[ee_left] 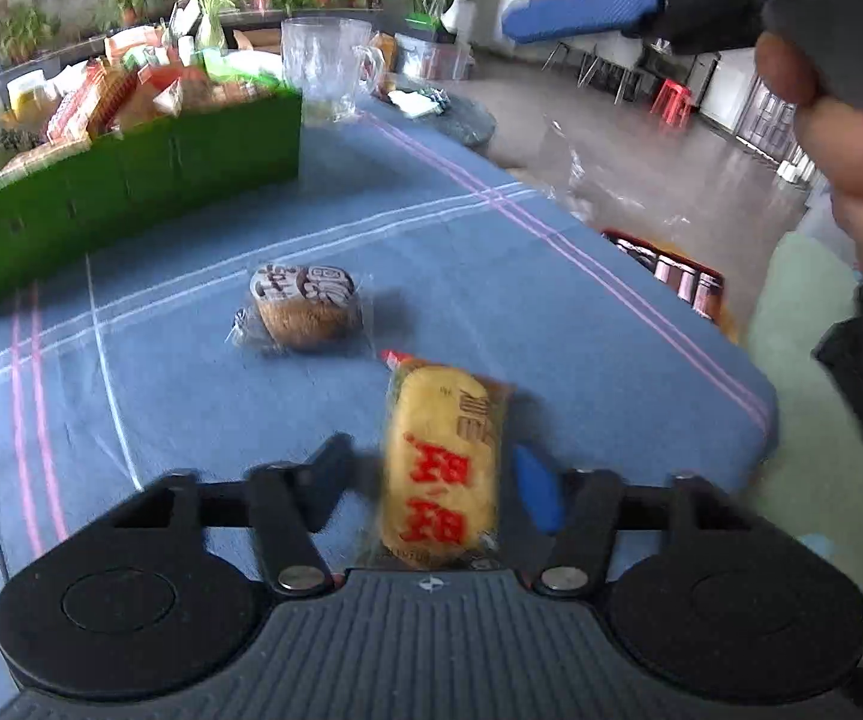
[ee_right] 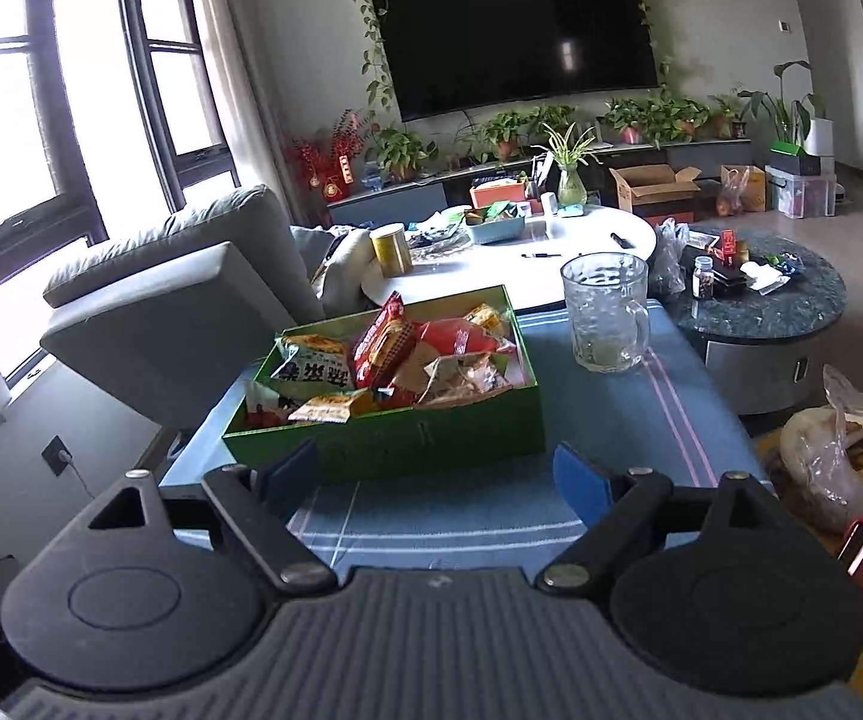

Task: Organize snacks
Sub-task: 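Grasp the yellow bread bag with the left gripper while the right tool approaches the round pastry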

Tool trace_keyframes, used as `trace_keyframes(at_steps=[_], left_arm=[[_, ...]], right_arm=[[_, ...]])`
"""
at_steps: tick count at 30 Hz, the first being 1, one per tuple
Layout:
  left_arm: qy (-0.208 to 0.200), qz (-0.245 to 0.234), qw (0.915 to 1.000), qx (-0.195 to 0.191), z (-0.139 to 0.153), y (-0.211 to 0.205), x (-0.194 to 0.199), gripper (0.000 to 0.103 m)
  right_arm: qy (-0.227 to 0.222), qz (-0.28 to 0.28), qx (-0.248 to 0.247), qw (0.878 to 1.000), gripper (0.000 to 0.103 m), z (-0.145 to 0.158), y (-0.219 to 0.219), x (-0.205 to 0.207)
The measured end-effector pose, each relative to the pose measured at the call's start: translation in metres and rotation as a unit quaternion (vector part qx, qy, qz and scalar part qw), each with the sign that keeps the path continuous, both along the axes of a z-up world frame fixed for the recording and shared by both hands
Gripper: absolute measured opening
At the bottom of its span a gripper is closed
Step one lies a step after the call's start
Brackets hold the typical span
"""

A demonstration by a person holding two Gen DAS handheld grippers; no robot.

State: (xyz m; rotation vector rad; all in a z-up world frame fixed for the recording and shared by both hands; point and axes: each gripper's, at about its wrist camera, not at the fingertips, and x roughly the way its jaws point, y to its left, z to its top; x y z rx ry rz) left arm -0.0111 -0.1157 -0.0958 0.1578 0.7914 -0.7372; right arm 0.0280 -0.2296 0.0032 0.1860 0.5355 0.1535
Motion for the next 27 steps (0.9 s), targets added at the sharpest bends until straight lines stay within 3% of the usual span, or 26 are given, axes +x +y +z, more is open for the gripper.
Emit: trace_keyframes(at_steps=[6, 9, 16, 27], left_arm=[[-0.023, 0.059, 0.998, 0.006, 0.012, 0.022, 0.012, 0.034], [-0.05, 0.102, 0.9933, 0.021, 0.019, 0.043, 0.017, 0.034], [-0.067, 0.184, 0.9806, 0.009, 0.029, 0.079, 0.029, 0.034], [-0.067, 0.211, 0.9752, -0.01, 0.035, 0.103, 0.034, 0.034]], right_arm=[[0.042, 0.0, -0.013, 0.999, 0.093, -0.028, -0.006, 0.011], [0.068, 0.002, -0.011, 0.998, 0.093, -0.043, -0.009, 0.017], [0.12, 0.012, -0.018, 0.992, 0.093, -0.075, 0.009, 0.028], [0.142, -0.004, -0.063, 0.988, 0.093, -0.095, 0.048, 0.036]])
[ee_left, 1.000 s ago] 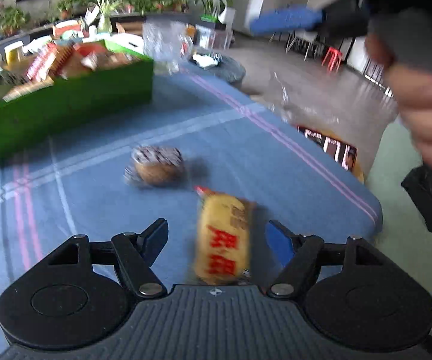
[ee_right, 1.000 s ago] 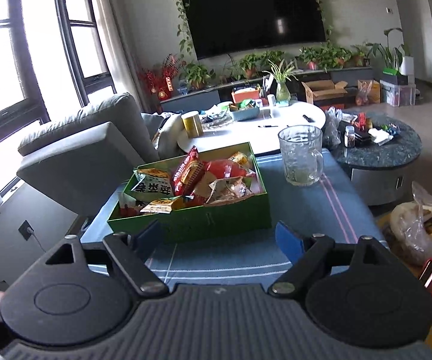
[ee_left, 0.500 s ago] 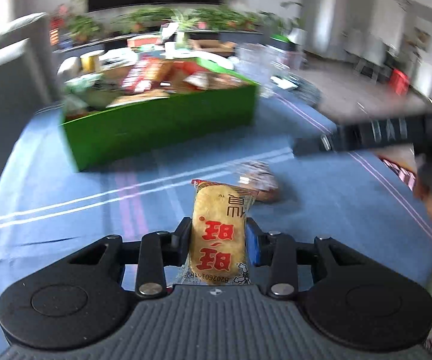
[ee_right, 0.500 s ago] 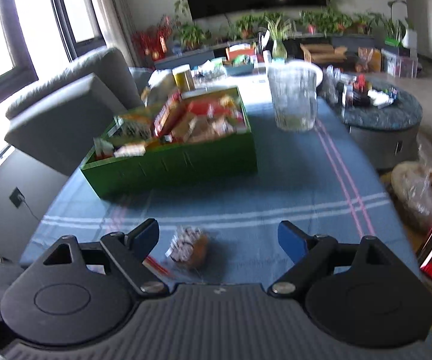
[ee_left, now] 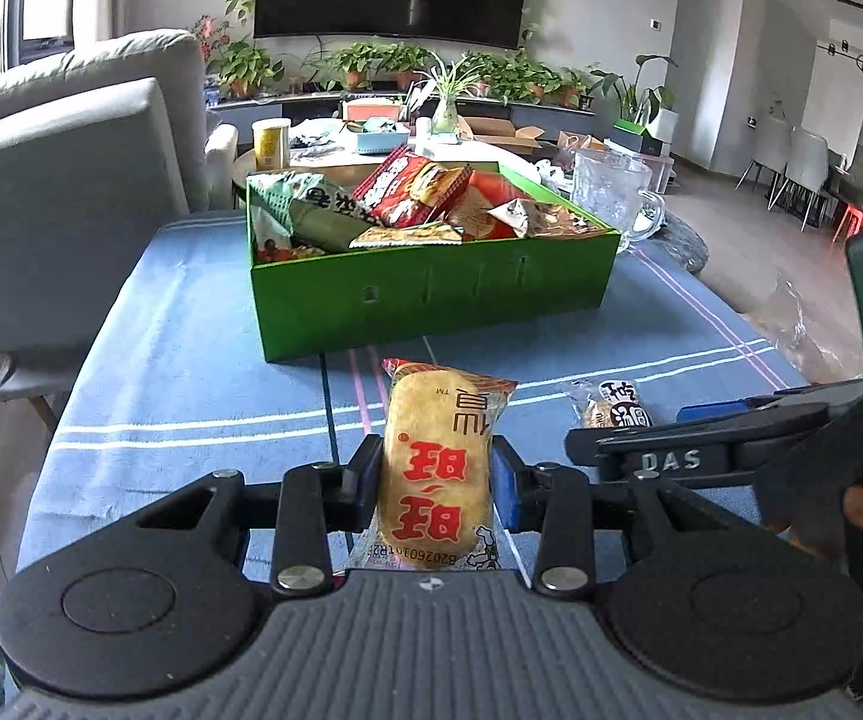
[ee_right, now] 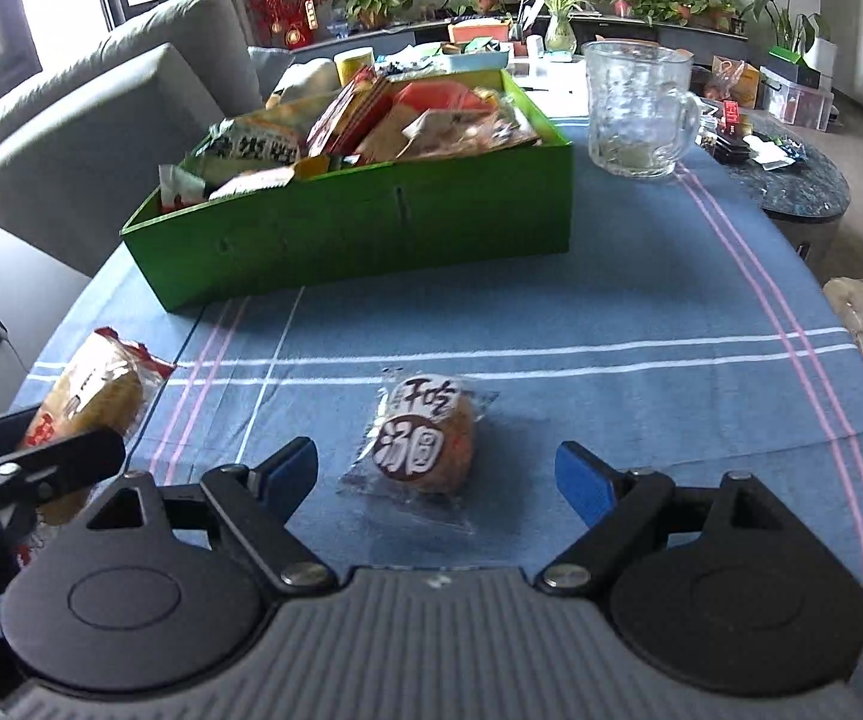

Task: Organize snacks
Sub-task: 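Grasp the yellow bread bag with the left gripper while the right tool approaches the round pastry, then grasp the round wrapped pastry with the right gripper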

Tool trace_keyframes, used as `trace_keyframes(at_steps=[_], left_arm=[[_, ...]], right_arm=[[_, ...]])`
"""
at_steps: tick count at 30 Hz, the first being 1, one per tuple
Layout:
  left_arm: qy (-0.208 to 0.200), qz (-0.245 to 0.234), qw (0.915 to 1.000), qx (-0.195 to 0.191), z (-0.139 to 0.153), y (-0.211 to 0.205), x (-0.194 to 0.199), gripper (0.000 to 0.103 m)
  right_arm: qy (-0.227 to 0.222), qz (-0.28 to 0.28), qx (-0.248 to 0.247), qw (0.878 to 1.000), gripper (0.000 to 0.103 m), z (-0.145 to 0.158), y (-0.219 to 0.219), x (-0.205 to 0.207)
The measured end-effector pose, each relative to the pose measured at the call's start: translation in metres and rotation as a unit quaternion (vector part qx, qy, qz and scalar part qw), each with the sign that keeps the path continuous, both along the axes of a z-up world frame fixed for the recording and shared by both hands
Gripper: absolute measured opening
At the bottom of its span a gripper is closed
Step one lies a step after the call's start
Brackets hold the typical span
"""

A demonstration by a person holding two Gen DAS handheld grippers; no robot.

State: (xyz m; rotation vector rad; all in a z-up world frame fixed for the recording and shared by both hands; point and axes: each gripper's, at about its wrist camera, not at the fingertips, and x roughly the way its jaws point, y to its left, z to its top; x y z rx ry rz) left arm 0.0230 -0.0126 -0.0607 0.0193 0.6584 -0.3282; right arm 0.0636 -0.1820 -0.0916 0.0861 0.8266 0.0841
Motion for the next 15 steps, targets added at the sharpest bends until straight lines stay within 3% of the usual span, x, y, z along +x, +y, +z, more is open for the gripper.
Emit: trace_keyframes(at_steps=[12, 15], left_arm=[[0.001, 0.011, 0.9998, -0.015, 0.001, 0.012, -0.006, 0.034], [0.0, 0.012, 0.9998, -0.017, 0.002, 0.013, -0.006, 0.034]], right_arm=[[-0.009, 0.004, -0.053, 0.999, 0.092, -0.004, 0.012, 0.002], [-0.009, 0.005, -0.045, 0.999, 0.09, -0.003, 0.009, 0.002]])
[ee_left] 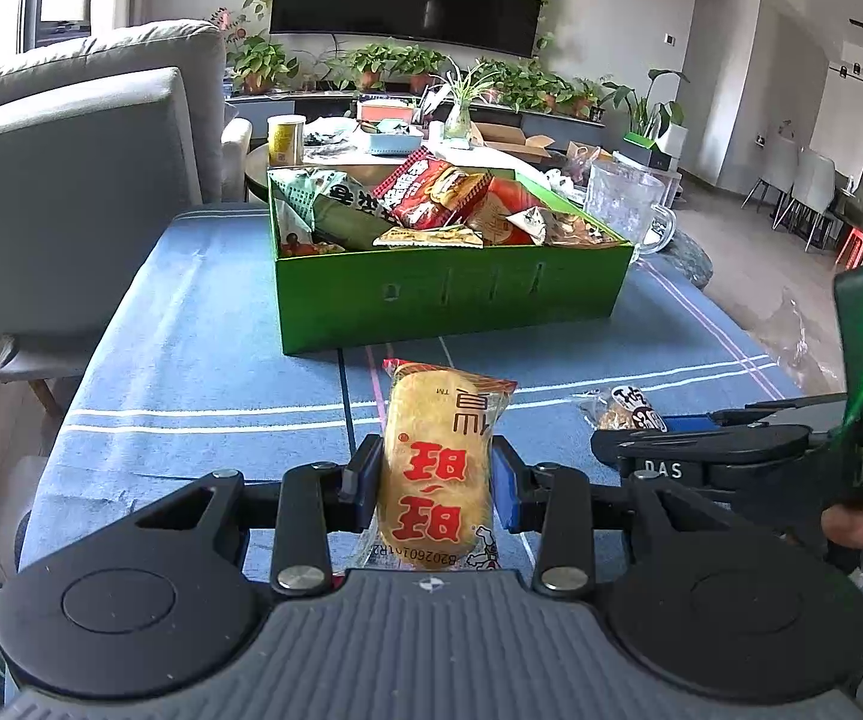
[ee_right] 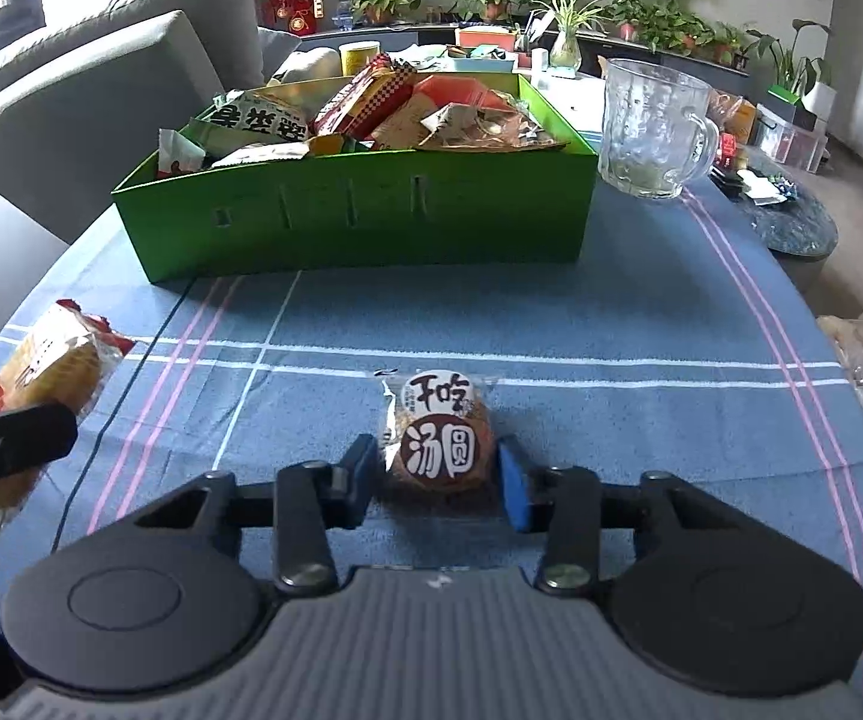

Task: Organize snacks
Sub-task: 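Grasp the round wrapped pastry with the right gripper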

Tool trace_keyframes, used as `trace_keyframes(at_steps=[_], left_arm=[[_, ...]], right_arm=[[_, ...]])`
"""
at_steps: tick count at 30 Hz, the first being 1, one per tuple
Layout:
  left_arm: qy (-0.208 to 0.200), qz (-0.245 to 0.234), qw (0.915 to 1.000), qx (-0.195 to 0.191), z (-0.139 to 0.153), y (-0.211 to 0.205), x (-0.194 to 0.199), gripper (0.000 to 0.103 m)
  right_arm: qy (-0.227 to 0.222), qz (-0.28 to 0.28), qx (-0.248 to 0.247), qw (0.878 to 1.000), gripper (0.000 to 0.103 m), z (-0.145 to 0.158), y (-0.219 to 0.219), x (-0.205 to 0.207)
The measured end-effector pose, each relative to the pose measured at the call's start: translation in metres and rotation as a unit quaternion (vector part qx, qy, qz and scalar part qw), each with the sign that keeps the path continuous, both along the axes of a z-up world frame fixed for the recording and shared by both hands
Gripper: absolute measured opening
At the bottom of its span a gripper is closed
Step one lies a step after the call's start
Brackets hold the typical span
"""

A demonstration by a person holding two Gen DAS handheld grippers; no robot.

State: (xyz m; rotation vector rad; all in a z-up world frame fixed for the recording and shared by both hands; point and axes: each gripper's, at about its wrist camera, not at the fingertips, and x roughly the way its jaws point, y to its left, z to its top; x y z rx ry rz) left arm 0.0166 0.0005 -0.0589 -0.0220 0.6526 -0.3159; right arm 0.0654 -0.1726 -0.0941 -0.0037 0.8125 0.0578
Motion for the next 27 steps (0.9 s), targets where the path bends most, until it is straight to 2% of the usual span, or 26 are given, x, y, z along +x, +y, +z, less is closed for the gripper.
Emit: trace_keyframes(at_steps=[9, 10, 11, 14, 15, 17, 19, 27], left_arm=[[-0.01, 0.011, 0.9999, -0.008, 0.008, 0.001, 0.002, 0.034], [-0.012, 0.012, 0.9998, -0.008, 0.009, 0.001, 0.003, 0.034], [-0.013, 0.013, 0.9998, -0.008, 0.009, 0.001, 0.003, 0.034], [-0.013, 0.015, 0.9998, -0.009, 0.01, 0.002, 0.004, 0.034], [-0.013, 0.015, 0.9998, -0.009, 0.009, 0.003, 0.004, 0.034], [-0.01, 0.016, 0.9998, -0.008, 0.009, 0.003, 0.006, 0.035], [-0.008, 0.016, 0.9998, -0.008, 0.007, 0.003, 0.007, 0.035], [-0.006, 0.012, 0.9999, -0.009, 0.008, 0.001, 0.005, 0.035]], right_arm=[[-0.042, 0.006, 0.044, 0.998, 0.087, 0.025, -0.003, -0.008], [-0.047, 0.01, 0.044, 0.998, 0.078, 0.028, -0.003, -0.008], [-0.051, 0.011, 0.043, 0.998, 0.075, 0.031, -0.003, -0.008], [-0.047, 0.009, 0.031, 0.998, 0.075, 0.031, -0.004, -0.004], [-0.043, 0.007, 0.036, 0.998, 0.078, 0.03, -0.007, -0.003], [-0.027, -0.001, 0.052, 0.998, 0.095, 0.026, -0.013, -0.004], [-0.018, 0.005, 0.062, 0.998, 0.103, 0.024, -0.014, -0.01], [0.024, 0.036, 0.007, 0.999, 0.103, 0.0, 0.003, -0.019]])
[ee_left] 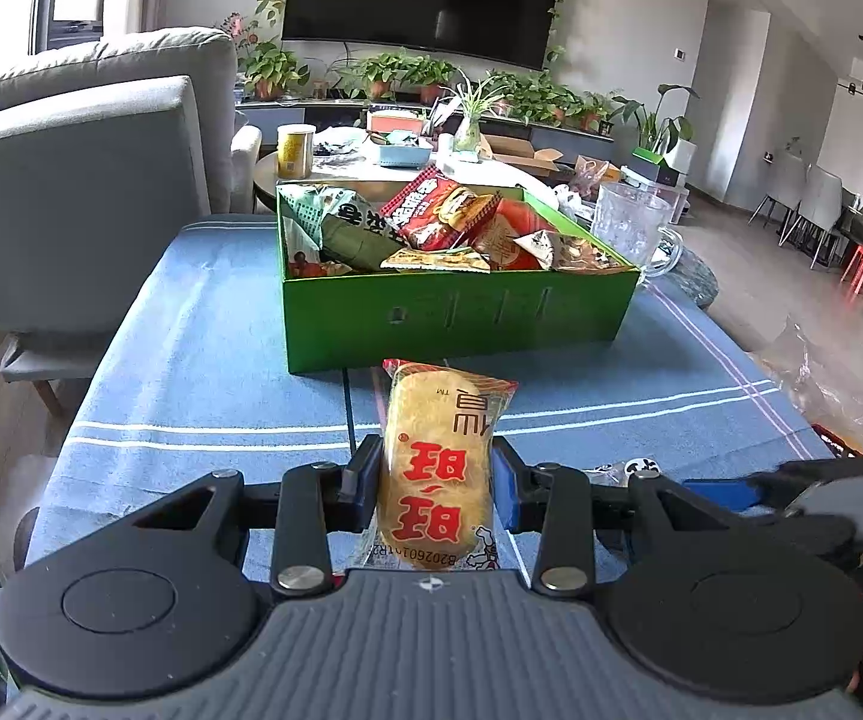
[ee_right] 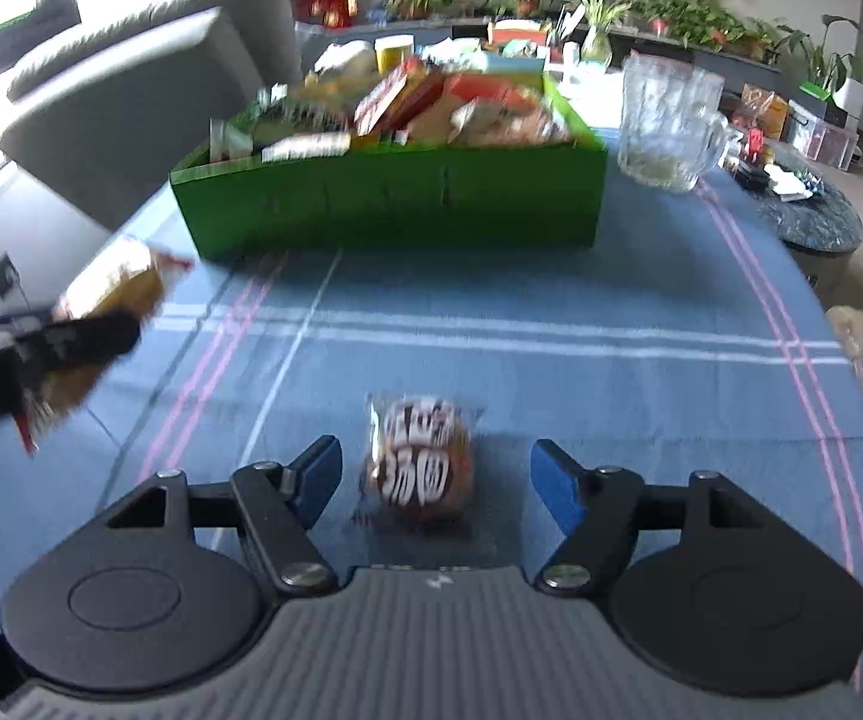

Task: Organize snacks
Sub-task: 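Grasp the round wrapped pastry with the right gripper, then lower the bread bag and round pastry into the green box and open both grippers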

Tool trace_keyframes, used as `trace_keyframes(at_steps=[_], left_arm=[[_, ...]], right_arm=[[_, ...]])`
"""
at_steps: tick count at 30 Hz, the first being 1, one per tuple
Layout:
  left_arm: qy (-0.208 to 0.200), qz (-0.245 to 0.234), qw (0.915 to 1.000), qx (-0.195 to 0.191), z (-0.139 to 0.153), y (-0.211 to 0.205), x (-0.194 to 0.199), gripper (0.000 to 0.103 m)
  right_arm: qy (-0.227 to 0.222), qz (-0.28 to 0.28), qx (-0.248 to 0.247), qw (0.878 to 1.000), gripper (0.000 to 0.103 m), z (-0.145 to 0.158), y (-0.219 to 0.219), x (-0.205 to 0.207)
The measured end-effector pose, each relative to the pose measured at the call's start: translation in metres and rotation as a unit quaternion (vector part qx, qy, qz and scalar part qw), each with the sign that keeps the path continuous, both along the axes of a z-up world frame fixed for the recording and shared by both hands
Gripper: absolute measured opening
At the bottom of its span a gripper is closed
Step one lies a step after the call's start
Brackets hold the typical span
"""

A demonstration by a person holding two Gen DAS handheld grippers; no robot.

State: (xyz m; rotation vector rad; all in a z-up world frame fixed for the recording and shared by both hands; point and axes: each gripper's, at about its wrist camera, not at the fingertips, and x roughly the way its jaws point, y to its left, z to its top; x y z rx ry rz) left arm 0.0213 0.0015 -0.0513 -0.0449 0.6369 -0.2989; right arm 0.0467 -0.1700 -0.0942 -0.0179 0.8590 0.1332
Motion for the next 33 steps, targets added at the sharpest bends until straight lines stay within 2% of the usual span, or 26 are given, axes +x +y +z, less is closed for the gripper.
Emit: trace_keyframes(at_steps=[3, 6, 14, 18, 33], left_arm=[[-0.001, 0.005, 1.0, 0.0, 0.001, 0.002, 0.001, 0.035], [-0.004, 0.008, 1.0, -0.003, 0.003, 0.004, 0.001, 0.035], [-0.014, 0.011, 0.9998, -0.008, 0.01, 0.004, 0.008, 0.035], [-0.023, 0.006, 0.9997, -0.008, 0.017, 0.0, 0.018, 0.035], [-0.063, 0.017, 0.9978, -0.005, 0.044, -0.011, 0.097, 0.035]], right_arm=[[-0.016, 0.021, -0.031, 0.999, 0.098, 0.001, 0.009, -0.005], [-0.022, 0.027, -0.002, 0.999, 0.097, 0.008, 0.006, -0.006], [-0.085, -0.006, 0.058, 0.995, 0.097, 0.049, -0.01, 0.007], [-0.105, -0.013, 0.07, 0.992, 0.097, 0.06, -0.011, 0.019], [-0.142, -0.02, 0.079, 0.987, 0.097, 0.084, -0.006, 0.084]])
